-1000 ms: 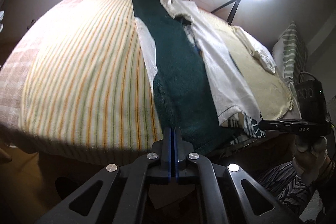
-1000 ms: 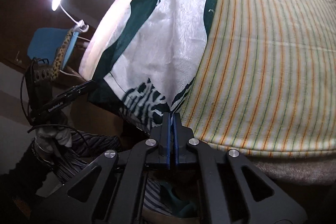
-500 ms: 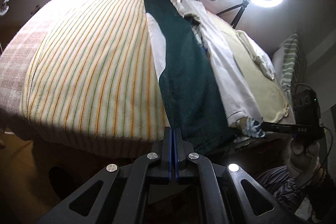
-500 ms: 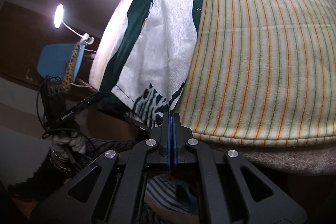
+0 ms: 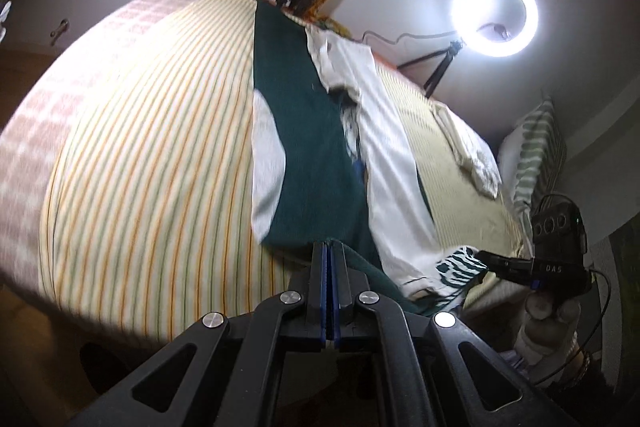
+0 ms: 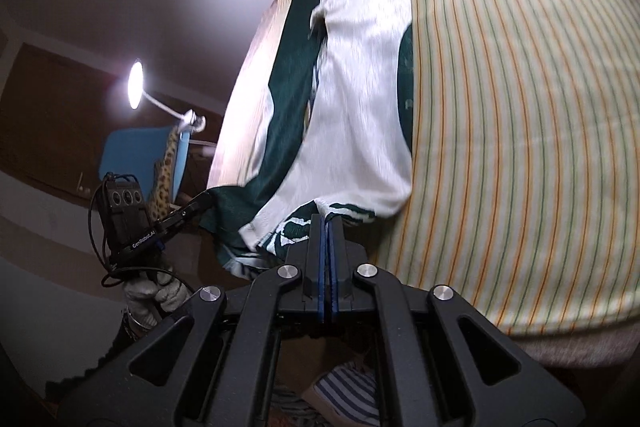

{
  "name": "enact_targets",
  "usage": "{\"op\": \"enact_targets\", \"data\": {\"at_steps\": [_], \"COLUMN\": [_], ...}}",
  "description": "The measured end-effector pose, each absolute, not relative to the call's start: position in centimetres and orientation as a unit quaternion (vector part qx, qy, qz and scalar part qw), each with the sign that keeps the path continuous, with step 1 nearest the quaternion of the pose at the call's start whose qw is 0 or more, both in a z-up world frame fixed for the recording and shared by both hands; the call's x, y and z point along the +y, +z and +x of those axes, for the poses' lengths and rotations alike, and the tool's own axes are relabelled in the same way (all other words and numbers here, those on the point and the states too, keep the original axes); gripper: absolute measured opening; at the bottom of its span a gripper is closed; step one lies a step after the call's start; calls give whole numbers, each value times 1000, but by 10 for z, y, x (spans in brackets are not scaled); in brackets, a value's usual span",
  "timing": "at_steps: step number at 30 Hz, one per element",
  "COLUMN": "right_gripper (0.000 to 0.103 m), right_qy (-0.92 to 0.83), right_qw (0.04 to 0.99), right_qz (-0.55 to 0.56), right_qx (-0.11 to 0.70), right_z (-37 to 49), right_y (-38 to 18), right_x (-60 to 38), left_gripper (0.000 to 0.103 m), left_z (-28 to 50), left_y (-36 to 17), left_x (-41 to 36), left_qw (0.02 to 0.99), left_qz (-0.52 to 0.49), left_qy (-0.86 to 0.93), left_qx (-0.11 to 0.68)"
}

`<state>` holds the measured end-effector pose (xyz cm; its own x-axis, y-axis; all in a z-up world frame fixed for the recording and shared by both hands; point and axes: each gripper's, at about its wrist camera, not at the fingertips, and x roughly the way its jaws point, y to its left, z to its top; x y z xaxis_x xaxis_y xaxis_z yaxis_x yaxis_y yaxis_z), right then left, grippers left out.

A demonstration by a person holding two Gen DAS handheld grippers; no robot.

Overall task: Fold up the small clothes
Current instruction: 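Grasp the hem with the right tool while the left tool grasps the hem beside it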

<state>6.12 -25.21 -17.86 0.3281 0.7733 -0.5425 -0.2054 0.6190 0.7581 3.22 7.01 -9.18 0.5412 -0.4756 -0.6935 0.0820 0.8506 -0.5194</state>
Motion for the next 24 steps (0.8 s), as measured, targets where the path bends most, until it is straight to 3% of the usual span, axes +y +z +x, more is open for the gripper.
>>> {"op": "enact_targets", "data": {"at_steps": [7,24], "right_gripper": [2,2], "right_qy": [306,253], "right_qw": [772,767], "right_qz": [313,348], "right_qx": [461,477], "right_z": [105,218], "right_y": [-167,-188], "right_x": [-259,-257], "left_gripper": [0,0], "left_z": [76,182], "left_y": [-82,-116], "left_x": [74,84], "left_qw": [859,852], "left_qz": [-221,-223], "left_qy": [-154,-104], "left_qx": [435,462]}}
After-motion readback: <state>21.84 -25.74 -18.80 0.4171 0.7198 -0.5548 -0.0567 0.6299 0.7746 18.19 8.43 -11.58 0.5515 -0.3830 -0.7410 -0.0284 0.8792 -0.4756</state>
